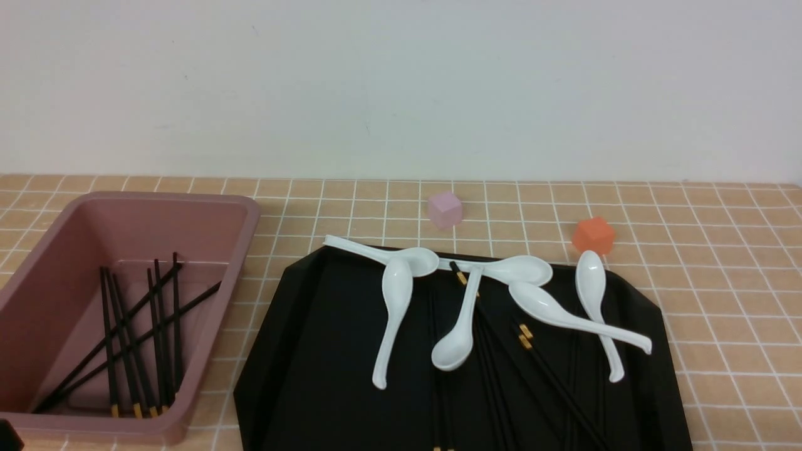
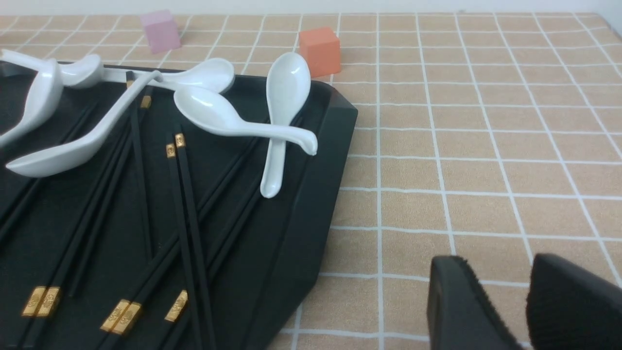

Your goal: On brown tablecloth take chopsticks from black tray and put them in box.

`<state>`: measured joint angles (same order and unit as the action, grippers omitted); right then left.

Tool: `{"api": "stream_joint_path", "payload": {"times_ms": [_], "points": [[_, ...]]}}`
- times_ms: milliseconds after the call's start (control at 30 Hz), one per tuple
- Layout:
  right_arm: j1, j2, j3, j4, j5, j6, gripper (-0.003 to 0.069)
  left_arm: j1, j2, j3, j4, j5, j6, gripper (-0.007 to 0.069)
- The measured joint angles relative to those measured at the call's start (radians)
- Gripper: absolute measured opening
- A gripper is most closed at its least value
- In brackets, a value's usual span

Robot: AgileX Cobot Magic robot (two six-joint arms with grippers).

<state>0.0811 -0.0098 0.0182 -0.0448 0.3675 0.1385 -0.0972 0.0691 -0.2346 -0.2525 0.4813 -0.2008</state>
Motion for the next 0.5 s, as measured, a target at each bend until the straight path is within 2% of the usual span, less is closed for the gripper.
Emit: {"api": "stream_joint_path", "payload": {"times_ms": [300, 500], "points": [[0.0, 0.0, 0.0, 0.0, 0.0, 0.0, 0.024, 0.0, -0.077, 0.235, 0.077, -0.113, 0.0, -0.0013], [0.0, 0.0, 0.0, 0.0, 0.0, 0.0, 0.024, 0.0, -0.08, 0.263, 0.146, -0.107, 0.0, -0.0013]]}}
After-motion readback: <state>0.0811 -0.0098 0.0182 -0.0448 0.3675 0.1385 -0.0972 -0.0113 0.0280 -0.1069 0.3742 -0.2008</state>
